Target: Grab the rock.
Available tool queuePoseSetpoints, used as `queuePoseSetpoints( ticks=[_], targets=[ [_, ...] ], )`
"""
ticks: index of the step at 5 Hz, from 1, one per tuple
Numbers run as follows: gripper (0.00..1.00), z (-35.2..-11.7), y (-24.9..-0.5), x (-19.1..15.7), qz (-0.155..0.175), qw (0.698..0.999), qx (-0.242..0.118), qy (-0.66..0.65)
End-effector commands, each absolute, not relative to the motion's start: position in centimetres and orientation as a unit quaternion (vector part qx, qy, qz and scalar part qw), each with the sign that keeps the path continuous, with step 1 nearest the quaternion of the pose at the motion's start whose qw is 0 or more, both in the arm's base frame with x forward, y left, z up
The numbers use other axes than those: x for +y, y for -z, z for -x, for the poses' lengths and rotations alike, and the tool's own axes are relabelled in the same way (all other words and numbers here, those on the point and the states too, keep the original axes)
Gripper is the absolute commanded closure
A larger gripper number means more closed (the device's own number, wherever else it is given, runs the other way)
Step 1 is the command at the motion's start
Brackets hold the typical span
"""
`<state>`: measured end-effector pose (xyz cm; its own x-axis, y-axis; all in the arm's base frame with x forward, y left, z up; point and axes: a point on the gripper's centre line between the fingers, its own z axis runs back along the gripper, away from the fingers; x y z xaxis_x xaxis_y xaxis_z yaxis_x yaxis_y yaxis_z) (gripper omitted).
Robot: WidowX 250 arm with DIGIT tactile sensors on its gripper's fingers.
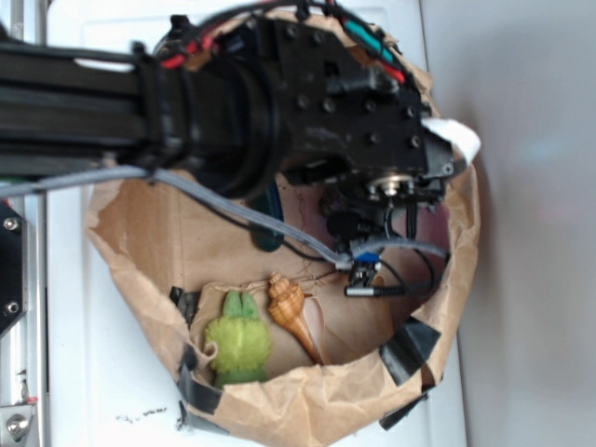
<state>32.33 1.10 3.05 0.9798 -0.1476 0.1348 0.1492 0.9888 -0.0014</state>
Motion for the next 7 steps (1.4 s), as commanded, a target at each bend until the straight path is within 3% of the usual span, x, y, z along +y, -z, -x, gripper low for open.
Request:
queuePoseSetpoints(
  ticks=[1, 3, 4, 5, 6, 7],
  targets=[
    [1.0, -33.9, -2.1, 0.8, -0.02, 0.994, -0.081, 0.072],
    [1.0, -34.0, -2.8, 1.2, -0.029, 0.993, -0.103, 0.054],
    [1.0, -33.6, -5.1, 1.4, -0.013, 0.992, -0.115, 0.045],
    [1.0, -32.8, -9.8, 1.4, 0.03, 0.989, -0.141, 0.045],
    [1.0, -31.3, -13.0, 2.5, 0.049, 0.988, -0.141, 0.041],
    [1.0, -27.0, -16.3, 3.0, 0.045, 0.992, -0.117, 0.023]
  ],
)
